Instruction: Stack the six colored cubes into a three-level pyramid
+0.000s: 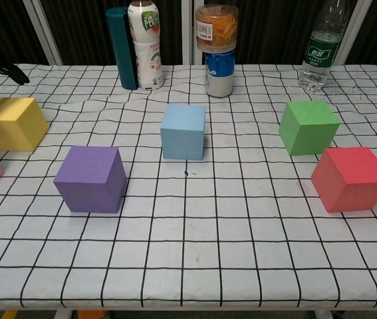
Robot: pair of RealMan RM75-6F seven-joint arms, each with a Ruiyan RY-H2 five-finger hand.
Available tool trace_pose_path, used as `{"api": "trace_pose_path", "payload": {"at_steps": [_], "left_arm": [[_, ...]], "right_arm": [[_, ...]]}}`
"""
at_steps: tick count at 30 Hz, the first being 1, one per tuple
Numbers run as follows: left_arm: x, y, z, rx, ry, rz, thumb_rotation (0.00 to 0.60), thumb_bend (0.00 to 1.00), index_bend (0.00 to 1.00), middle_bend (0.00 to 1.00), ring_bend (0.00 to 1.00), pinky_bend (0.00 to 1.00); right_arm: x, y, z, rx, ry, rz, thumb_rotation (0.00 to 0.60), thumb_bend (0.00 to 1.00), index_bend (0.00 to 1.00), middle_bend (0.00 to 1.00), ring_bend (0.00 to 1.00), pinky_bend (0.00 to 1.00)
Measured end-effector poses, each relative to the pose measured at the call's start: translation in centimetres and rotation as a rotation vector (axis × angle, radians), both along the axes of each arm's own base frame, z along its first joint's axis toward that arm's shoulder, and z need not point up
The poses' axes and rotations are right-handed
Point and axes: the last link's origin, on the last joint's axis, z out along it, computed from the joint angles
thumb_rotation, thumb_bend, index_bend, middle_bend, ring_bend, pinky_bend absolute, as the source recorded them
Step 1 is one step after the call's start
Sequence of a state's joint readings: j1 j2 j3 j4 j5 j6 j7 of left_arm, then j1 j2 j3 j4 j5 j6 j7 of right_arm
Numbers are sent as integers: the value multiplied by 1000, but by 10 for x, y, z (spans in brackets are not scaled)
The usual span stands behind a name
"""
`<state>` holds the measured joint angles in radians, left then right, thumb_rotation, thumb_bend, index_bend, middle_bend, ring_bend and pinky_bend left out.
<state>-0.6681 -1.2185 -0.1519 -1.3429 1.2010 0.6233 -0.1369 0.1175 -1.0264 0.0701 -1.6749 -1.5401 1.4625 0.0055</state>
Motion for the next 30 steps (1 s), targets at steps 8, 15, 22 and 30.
{"api": "trace_pose_path", "payload": {"at_steps": [8, 15, 22, 30], "left_arm": [[-11, 9, -8, -4, 87, 11, 600, 0, 251, 245, 144, 69], [0, 24, -20, 26, 48, 14, 600, 0, 373, 446, 339, 146], [38, 29, -30, 11, -35, -35, 600, 0, 379, 449, 340, 147], [89, 37, -55, -38, -93, -83, 600, 0, 375, 448, 340, 147]], "right_arm": [[-2, 0, 0, 1, -4, -6, 600, 75, 0, 160, 0, 104], [-3, 0, 0, 2, -7, -4, 600, 78, 0, 160, 0, 104], [-6, 2, 3, -6, -7, -11, 600, 79, 0, 160, 0, 104], [-11, 1, 4, 3, -9, -24, 600, 80, 0, 160, 0, 104]]}}
